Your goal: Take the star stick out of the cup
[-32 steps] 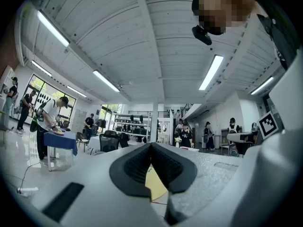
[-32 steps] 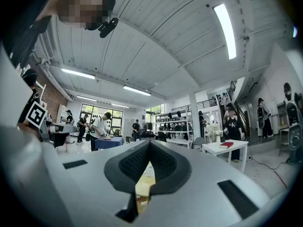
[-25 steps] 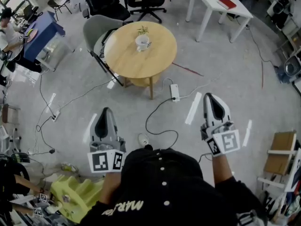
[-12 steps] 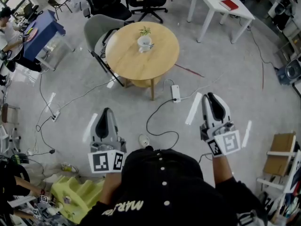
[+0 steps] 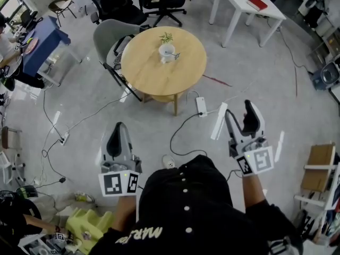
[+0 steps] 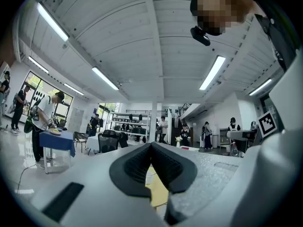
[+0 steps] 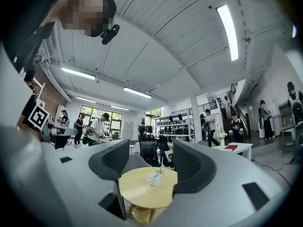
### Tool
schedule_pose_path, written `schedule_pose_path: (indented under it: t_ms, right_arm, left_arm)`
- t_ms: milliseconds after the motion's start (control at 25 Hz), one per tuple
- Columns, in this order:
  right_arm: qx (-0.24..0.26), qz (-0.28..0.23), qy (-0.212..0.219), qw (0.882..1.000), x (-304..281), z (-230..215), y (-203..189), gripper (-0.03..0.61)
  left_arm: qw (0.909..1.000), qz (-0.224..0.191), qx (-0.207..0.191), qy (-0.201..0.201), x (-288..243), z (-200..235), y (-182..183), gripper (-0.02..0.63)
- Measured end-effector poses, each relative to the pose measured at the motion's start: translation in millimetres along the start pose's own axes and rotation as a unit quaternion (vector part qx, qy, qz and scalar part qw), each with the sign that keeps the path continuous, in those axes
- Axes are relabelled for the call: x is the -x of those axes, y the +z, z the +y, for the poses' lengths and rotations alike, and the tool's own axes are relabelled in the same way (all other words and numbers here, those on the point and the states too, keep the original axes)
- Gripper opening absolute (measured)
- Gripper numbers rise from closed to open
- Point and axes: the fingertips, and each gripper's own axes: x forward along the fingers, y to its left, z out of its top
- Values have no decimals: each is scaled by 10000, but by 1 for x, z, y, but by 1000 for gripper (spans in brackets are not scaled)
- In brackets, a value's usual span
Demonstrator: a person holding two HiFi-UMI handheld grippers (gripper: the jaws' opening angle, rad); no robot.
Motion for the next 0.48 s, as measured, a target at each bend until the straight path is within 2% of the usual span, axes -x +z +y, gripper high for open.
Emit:
schedule_pose_path:
  t_ms: [200,480]
  right_arm:
    - [49,105,-39,9999,-12,10,-4,279]
    - [8,102,-80,9999,-51,-8,-16,281]
  left_arm:
    - [10000,40,0,12,-10,28,-3,3]
    - [9999,96,79,18,-47,35,-13,3]
